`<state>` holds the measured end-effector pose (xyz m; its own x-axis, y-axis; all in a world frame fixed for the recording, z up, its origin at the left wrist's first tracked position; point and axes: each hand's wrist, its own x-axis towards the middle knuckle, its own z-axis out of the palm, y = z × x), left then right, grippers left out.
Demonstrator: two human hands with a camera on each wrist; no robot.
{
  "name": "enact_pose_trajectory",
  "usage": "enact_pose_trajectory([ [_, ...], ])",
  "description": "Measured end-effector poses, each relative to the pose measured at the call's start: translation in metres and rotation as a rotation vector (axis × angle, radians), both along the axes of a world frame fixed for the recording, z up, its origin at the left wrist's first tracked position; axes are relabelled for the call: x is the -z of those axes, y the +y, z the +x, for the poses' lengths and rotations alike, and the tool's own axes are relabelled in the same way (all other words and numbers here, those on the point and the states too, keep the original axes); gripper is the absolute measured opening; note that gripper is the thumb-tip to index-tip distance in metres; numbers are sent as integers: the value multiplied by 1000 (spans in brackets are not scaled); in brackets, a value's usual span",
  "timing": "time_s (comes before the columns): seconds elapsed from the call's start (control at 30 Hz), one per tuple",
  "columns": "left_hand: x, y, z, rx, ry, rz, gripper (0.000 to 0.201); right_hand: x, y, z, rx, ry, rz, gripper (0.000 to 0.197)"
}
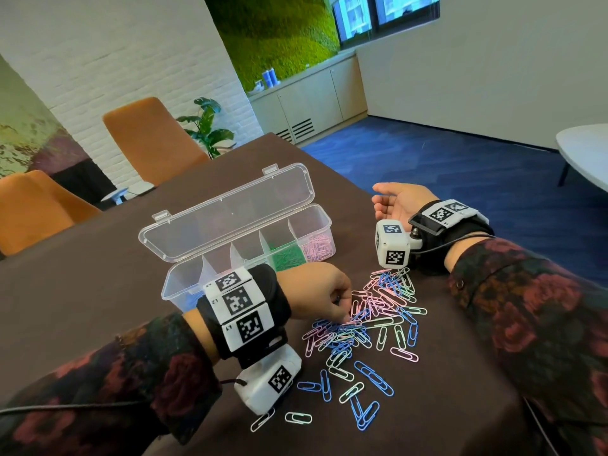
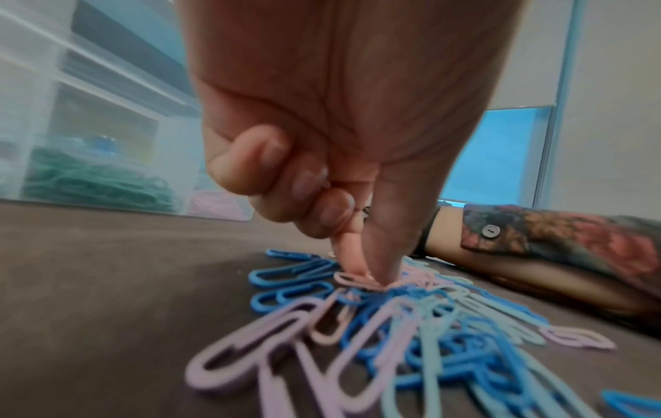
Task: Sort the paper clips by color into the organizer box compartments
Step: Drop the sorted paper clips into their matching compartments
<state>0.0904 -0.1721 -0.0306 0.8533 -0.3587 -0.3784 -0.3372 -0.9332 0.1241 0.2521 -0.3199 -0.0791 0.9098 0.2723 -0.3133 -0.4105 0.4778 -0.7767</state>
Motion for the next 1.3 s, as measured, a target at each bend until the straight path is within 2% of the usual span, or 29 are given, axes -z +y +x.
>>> enact_pose_trajectory([
  [0.27, 4, 0, -5, 34, 13, 15, 16, 0, -1, -1, 5, 4, -4, 12],
  [0.4, 4, 7, -5, -24, 76, -120, 10, 0, 0, -1, 13, 3, 1, 12],
  [0.47, 5, 16, -4, -119, 146, -286, 15, 0, 0, -1, 12, 4, 1, 12],
  [0.6, 9, 32, -6, -415, 315, -808, 16, 0, 0, 0, 0, 5, -10, 14],
  [0.7, 15, 36, -7, -534, 480, -1163, 15, -1, -1, 0, -3, -3, -20, 14],
  [0.77, 16, 35, -7, -601, 578, -1321, 12, -1, -1, 0, -5, -6, -26, 14],
  [0.83, 18, 34, -7, -656, 642, -1414, 23, 0, -1, 1, -1, -8, -29, 13],
  [1.17, 17, 29, -2, -710, 687, -1444, 19, -1, -1, -1, -8, 2, -20, 13],
  [1.23, 18, 28, -1, -645, 595, -1324, 11, -1, -1, -1, -4, 6, -18, 13],
  [1.3, 15, 28, 1, -449, 417, -1012, 2, -1, -1, -1, 1, 8, -17, 14],
])
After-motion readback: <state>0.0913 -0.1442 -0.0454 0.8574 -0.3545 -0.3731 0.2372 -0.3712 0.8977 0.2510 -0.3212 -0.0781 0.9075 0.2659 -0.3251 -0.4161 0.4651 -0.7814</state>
